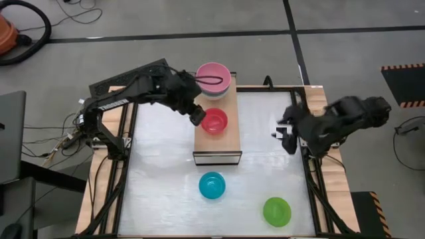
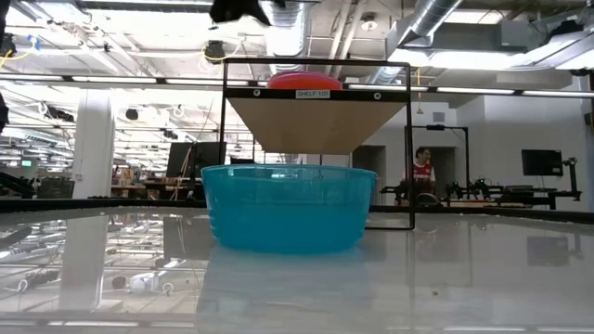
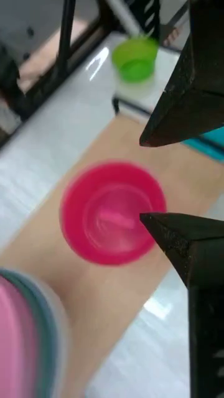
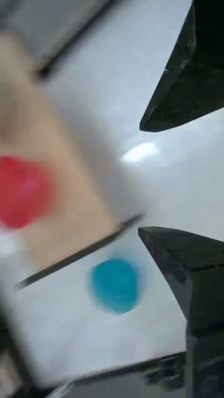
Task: Place and stack bowls onto a shelf
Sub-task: Stack the green bowl on top of the pink bowl on the shelf
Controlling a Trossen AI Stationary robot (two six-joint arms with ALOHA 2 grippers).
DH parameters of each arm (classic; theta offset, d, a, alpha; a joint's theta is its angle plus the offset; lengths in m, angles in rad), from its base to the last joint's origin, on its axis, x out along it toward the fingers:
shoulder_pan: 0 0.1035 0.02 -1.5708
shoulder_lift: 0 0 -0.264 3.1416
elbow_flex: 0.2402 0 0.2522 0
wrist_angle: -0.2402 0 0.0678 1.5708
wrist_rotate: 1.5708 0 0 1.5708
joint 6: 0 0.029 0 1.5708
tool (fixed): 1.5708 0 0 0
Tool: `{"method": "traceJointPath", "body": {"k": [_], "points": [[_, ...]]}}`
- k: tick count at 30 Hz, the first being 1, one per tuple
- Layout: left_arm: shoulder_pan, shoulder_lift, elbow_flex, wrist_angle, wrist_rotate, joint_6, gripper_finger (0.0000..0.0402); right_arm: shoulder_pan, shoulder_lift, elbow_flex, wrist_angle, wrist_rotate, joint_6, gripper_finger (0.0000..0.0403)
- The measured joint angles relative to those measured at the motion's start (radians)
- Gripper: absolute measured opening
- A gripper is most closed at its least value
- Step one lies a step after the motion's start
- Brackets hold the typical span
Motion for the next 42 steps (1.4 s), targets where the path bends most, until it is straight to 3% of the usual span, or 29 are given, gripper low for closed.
{"method": "traceJointPath", "body": {"k": [6, 12, 18, 25, 36, 39, 42], "points": [[-0.081, 0.000, 0.203, -0.051, 0.044, 0.054, 0.0167, 0.180, 0.004, -0.272, -0.008, -0.139, 0.385, 0.0291], [-0.200, -0.001, 0.349, -0.035, -0.006, 0.089, 0.0167, 0.351, 0.020, -0.559, 0.242, -0.277, 0.698, 0.0291], [-0.289, -0.001, 0.392, -0.041, -0.066, 0.104, 0.0167, 0.449, 0.068, -0.722, 0.434, -0.361, 0.921, 0.0291], [-0.341, 0.000, 0.392, -0.064, -0.066, 0.105, 0.0167, 0.520, 0.189, -0.765, 0.590, -0.397, 0.998, 0.0291], [-0.363, 0.000, 0.392, -0.082, -0.093, 0.105, 0.0167, 0.548, 0.360, -0.765, 0.720, -0.527, 0.960, 0.0288], [-0.364, 0.000, 0.392, -0.082, -0.096, 0.105, 0.0167, 0.541, 0.385, -0.765, 0.765, -0.572, 0.948, 0.0268], [-0.364, 0.000, 0.392, -0.082, -0.118, 0.105, 0.0167, 0.540, 0.392, -0.765, 0.782, -0.584, 0.953, 0.0217]]}}
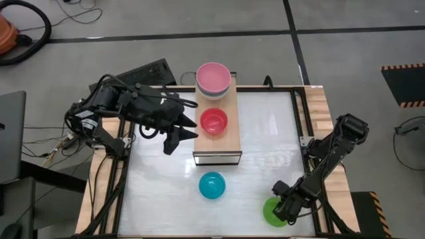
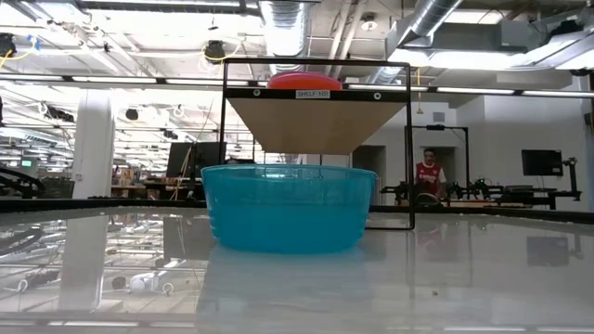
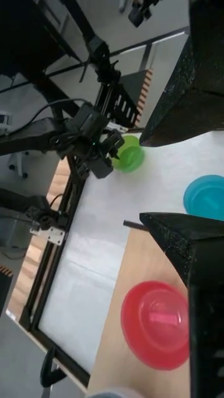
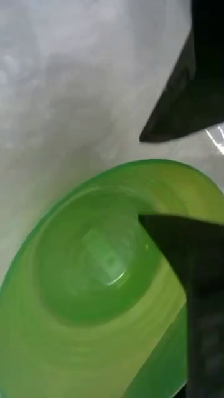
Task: Place and stack bowls onto a shelf
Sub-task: Stack the green bowl on top of the pink bowl on the shelf
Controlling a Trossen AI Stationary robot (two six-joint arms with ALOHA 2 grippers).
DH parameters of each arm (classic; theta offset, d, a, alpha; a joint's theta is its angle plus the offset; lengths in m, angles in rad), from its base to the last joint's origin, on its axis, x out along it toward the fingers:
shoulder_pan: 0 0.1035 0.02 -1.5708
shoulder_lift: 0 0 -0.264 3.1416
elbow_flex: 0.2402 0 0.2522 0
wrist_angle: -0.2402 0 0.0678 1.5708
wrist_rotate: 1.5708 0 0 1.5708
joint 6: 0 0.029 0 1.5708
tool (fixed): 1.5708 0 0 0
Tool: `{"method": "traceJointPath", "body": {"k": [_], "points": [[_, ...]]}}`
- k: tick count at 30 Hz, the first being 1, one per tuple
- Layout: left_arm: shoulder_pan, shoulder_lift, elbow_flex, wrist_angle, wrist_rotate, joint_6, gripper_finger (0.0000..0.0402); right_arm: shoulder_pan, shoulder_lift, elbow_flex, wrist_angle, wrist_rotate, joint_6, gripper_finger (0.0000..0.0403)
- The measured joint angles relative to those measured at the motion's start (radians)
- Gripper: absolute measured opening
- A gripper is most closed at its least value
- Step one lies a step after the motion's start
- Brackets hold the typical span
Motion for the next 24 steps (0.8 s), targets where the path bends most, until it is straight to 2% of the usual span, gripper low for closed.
{"method": "traceJointPath", "body": {"k": [6, 7, 13, 19, 21, 24], "points": [[0.000, 0.000, 0.000, -0.004, -0.026, 0.000, 0.0167, -0.009, -0.013, 0.000, -0.001, -0.005, 0.018, 0.0034], [0.000, 0.000, 0.000, -0.008, -0.027, -0.001, 0.0167, -0.010, -0.015, 0.003, -0.002, -0.003, 0.013, 0.0023], [0.001, -0.009, -0.001, -0.012, -0.077, -0.006, 0.0167, -0.037, -0.058, 0.075, -0.093, 0.132, -0.031, 0.0023], [0.000, -0.044, 0.000, 0.005, -0.131, -0.009, 0.0167, -0.109, -0.161, 0.233, -0.380, 0.275, -0.123, 0.0023], [-0.005, -0.051, -0.001, 0.007, -0.165, -0.009, 0.0167, -0.139, -0.199, 0.299, -0.493, 0.351, -0.137, 0.0023], [-0.017, -0.053, 0.000, 0.009, -0.258, 0.007, 0.0167, -0.188, -0.245, 0.409, -0.644, 0.524, -0.165, 0.0023]]}}
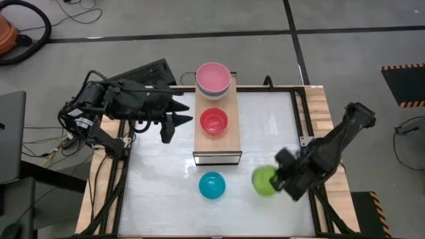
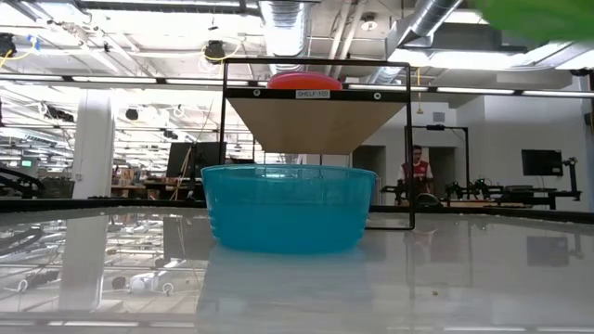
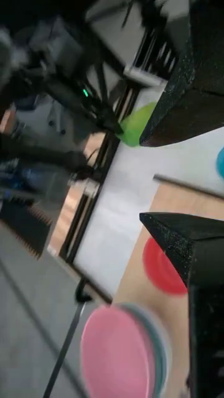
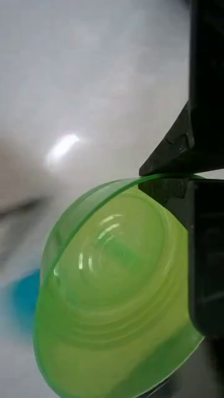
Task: Place and stack bowls onto a shelf
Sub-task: Stack the green bowl on top of the pink bowl on the shelf
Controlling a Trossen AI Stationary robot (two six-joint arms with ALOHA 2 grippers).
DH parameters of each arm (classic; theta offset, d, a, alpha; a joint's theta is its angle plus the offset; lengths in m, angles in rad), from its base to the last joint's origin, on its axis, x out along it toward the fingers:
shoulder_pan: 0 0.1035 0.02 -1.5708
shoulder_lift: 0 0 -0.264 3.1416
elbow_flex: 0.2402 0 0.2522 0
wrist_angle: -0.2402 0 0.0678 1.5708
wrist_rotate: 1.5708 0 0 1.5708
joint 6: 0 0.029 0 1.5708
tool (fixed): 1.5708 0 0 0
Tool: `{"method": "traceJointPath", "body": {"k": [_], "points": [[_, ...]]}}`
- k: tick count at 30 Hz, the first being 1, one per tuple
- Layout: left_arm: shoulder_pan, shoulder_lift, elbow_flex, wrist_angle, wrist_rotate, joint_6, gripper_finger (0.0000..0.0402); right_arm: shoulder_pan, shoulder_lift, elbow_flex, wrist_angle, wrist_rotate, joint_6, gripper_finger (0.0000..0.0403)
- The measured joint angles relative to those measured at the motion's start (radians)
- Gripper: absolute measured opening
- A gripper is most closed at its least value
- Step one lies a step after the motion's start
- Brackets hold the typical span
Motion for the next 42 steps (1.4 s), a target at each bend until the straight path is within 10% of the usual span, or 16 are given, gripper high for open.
{"method": "traceJointPath", "body": {"k": [14, 30, 39, 42], "points": [[-0.100, 0.011, -0.127, 0.313, -0.432, 0.263, 0.0167, -0.353, 0.001, 0.393, -0.052, 0.807, -0.364, 0.0023], [0.003, 0.013, -0.603, 1.058, -0.489, 0.689, 0.0167, -0.593, 0.100, 0.424, 0.318, 0.831, -0.822, 0.0023], [0.092, 0.012, -0.656, 1.087, -0.231, 0.653, 0.0167, -0.590, 0.126, 0.423, 0.395, 0.785, -1.056, 0.0023], [0.102, 0.012, -0.656, 1.095, -0.286, 0.639, 0.0167, -0.592, 0.128, 0.424, 0.406, 0.776, -1.074, 0.0023]]}}
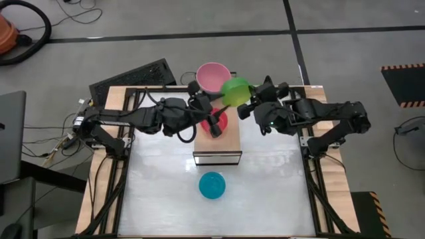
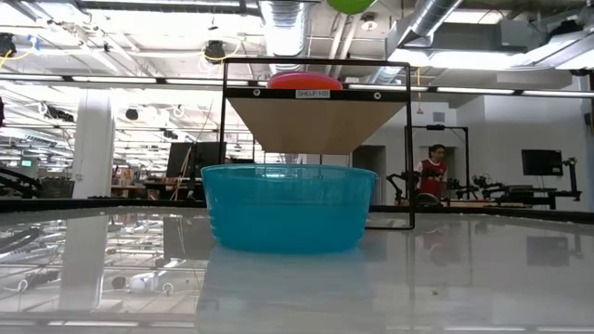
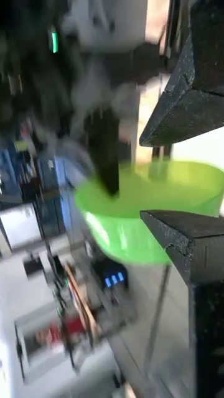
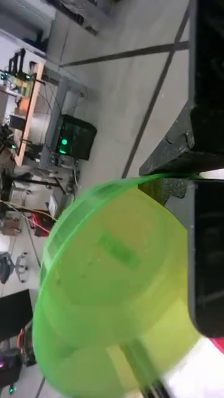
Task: Place and stack bowls onto a shelf
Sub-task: Stack the green bowl on top of the pink bowl on the shelf
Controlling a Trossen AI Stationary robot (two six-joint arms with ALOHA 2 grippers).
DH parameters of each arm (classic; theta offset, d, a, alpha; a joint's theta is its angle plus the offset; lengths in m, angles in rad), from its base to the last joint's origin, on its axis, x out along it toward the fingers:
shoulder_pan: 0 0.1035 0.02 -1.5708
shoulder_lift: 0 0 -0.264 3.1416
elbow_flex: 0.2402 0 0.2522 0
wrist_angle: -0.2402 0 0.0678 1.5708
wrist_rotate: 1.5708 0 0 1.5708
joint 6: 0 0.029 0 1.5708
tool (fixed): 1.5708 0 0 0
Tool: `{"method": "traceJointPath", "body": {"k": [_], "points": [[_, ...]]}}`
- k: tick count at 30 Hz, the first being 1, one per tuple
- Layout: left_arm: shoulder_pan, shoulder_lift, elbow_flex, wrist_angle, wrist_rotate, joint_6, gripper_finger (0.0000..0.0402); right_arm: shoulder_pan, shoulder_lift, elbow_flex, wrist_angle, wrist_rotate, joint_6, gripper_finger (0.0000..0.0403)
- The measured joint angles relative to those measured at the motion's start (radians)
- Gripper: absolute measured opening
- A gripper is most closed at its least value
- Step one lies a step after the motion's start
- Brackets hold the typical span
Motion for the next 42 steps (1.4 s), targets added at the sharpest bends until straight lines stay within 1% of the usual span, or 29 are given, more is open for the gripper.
{"method": "traceJointPath", "body": {"k": [2, 9, 11, 14, 16, 21, 23, 29, 34, 39, 42], "points": [[0.011, 0.000, 0.000, -0.006, -0.039, -0.001, 0.0167, 0.000, 0.002, 0.000, 0.001, 0.002, -0.004, 0.0023], [0.033, 0.000, 0.000, -0.044, -0.036, 0.019, 0.0167, -0.001, 0.002, 0.000, 0.067, 0.009, -0.145, 0.0023], [0.034, 0.000, 0.000, -0.052, -0.051, 0.026, 0.0167, -0.001, 0.001, 0.000, 0.079, 0.014, -0.182, 0.0023], [0.022, 0.000, 0.000, -0.049, -0.069, 0.035, 0.0167, -0.021, 0.001, 0.000, 0.079, 0.000, -0.175, 0.0023], [0.010, -0.002, 0.000, -0.042, -0.088, 0.080, 0.0167, -0.029, 0.001, 0.000, 0.080, -0.010, -0.166, 0.0023], [-0.012, -0.005, 0.000, -0.043, -0.218, 0.147, 0.0167, -0.042, 0.000, 0.000, 0.093, -0.011, -0.164, 0.0023], [-0.013, -0.005, 0.000, -0.043, -0.243, 0.152, 0.0167, -0.049, 0.000, 0.000, 0.097, -0.011, -0.165, 0.0023], [-0.007, -0.001, 0.000, -0.042, -0.221, 0.132, 0.0167, -0.064, 0.000, 0.000, 0.100, -0.011, -0.165, 0.0023], [-0.004, 0.003, 0.000, -0.047, -0.128, 0.106, 0.0167, -0.067, 0.000, 0.000, 0.103, -0.028, -0.194, 0.0023], [0.020, 0.003, 0.000, -0.050, -0.174, 0.104, 0.0167, -0.056, 0.000, 0.000, 0.161, -0.060, -0.280, 0.0023], [0.047, 0.002, 0.000, -0.053, -0.142, 0.102, 0.0167, -0.051, 0.000, 0.000, 0.197, -0.064, -0.338, 0.0023]]}}
